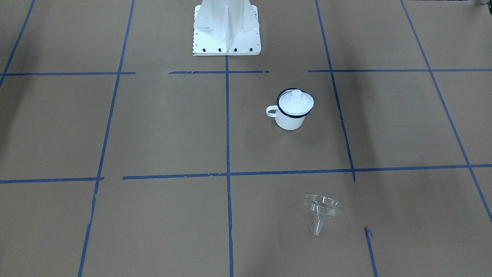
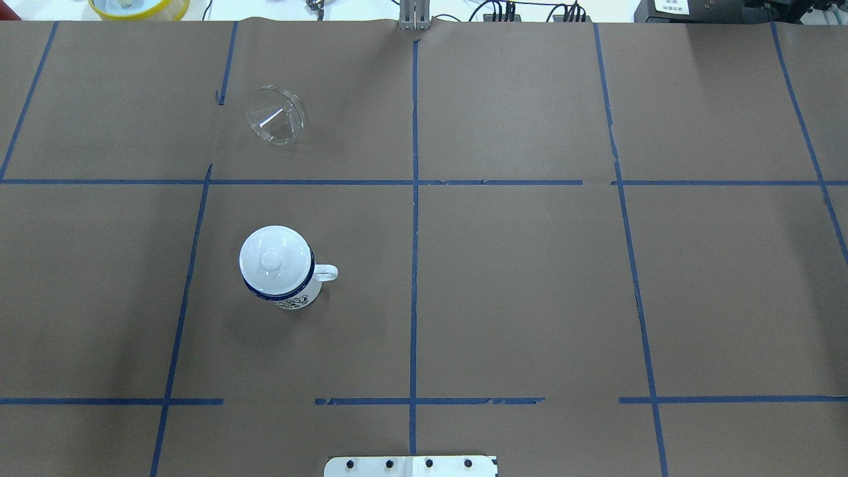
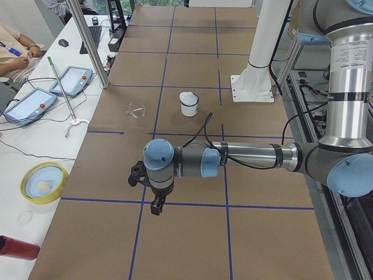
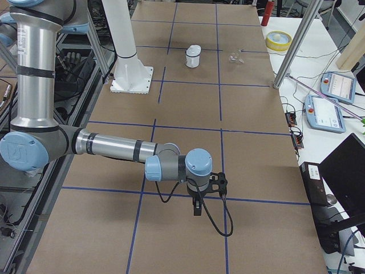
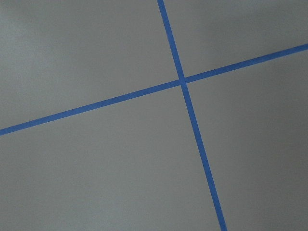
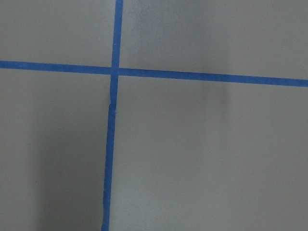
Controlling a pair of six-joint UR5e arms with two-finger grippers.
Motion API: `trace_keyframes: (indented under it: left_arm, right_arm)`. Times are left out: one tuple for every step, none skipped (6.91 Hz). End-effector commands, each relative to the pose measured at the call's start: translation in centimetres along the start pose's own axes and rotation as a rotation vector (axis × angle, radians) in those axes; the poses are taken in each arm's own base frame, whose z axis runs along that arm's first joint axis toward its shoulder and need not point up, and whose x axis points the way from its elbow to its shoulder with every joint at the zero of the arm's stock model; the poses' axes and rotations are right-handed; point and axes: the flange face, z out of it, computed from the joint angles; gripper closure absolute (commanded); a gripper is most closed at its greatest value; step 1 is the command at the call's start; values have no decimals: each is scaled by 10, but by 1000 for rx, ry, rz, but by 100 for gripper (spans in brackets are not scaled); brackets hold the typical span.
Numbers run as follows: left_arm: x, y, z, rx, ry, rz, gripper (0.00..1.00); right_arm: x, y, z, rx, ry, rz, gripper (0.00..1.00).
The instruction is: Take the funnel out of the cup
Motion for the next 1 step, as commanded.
trace_keyframes:
  left_arm:
    - [-1,2,0,0,0,-3,0]
  right_arm:
    - [0,0,0,0,0,0,0]
